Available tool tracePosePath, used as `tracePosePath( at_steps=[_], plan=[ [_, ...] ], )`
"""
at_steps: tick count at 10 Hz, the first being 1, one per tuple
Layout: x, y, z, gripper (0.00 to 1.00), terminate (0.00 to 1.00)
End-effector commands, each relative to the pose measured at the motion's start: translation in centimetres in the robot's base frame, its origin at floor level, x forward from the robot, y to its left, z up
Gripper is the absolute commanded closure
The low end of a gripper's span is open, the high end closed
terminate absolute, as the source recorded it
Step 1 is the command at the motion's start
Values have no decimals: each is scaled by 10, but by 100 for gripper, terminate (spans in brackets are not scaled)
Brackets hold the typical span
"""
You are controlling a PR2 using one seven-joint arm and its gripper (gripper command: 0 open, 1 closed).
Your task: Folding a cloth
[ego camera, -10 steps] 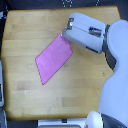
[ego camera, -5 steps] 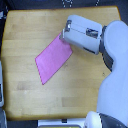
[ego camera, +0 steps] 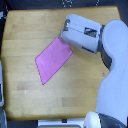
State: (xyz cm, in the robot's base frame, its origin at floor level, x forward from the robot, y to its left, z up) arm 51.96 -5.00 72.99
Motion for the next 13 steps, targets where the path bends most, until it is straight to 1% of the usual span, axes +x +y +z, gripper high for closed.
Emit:
tracePosePath(
  at_steps=[1,3,4,6,10,13],
  plan=[
    [-23,8,-7,100,0],
    [-32,11,-12,100,0],
    [-32,12,-13,100,0],
    [-30,13,-14,100,0],
    [-32,13,-14,100,0],
    [-30,13,-5,100,0]
  ],
)
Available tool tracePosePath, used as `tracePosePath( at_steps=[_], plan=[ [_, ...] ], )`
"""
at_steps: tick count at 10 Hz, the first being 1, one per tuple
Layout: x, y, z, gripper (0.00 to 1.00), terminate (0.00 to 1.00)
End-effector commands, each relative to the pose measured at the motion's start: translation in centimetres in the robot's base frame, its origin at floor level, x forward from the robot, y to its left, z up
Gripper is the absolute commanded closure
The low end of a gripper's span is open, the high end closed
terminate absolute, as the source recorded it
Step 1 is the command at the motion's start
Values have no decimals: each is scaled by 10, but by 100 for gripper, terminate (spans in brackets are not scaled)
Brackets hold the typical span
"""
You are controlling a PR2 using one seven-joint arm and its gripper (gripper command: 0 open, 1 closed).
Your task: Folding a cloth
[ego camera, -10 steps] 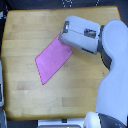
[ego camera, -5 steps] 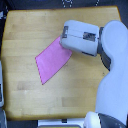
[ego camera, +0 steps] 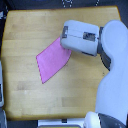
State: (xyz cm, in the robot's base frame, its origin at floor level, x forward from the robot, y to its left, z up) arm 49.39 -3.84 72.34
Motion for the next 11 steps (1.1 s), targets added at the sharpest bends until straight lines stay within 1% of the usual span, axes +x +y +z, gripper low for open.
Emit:
tracePosePath(
  at_steps=[1,3,5,6,7,8,9,10,11],
  plan=[
    [-1,0,7,100,0],
    [4,-3,23,100,0],
    [1,-5,43,100,0],
    [1,-5,45,100,0],
    [-1,-3,61,100,0],
    [-4,0,67,100,0],
    [-12,8,77,100,0],
    [-37,26,85,100,0],
    [-43,33,86,100,0]
  ],
)
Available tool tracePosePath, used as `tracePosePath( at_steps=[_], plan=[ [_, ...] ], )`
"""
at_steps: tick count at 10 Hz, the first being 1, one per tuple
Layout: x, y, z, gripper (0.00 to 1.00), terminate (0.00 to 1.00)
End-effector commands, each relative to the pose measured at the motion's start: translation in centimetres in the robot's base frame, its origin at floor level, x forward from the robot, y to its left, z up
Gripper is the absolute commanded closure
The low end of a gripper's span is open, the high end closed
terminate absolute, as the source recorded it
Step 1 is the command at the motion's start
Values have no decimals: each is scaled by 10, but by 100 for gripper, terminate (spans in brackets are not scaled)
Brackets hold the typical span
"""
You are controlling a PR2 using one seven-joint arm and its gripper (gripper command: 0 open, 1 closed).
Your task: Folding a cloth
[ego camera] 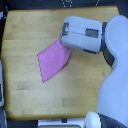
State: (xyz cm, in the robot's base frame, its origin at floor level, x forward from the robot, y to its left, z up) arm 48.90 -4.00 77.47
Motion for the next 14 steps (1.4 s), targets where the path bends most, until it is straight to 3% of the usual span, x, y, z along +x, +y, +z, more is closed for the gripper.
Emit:
tracePosePath(
  at_steps=[1,4,14],
  plan=[
    [-56,58,40,100,0],
    [-83,108,40,100,0],
    [-79,201,-6,100,0]
  ],
)
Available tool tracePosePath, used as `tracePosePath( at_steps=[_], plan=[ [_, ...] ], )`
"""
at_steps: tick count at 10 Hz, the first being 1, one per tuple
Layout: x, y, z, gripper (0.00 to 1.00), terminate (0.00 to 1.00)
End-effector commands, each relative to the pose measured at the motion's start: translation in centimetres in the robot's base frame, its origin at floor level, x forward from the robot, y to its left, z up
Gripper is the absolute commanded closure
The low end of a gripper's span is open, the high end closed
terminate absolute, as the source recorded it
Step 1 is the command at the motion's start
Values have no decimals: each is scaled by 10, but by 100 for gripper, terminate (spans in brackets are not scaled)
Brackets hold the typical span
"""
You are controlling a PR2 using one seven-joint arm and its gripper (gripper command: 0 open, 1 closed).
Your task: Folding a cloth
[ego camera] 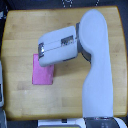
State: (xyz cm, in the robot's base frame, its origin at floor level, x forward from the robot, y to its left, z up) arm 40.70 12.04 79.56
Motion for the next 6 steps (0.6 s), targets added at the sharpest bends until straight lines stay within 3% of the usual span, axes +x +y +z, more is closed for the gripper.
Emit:
tracePosePath(
  at_steps=[1,6],
  plan=[
    [9,56,-29,100,0],
    [-9,109,-13,100,0]
  ],
)
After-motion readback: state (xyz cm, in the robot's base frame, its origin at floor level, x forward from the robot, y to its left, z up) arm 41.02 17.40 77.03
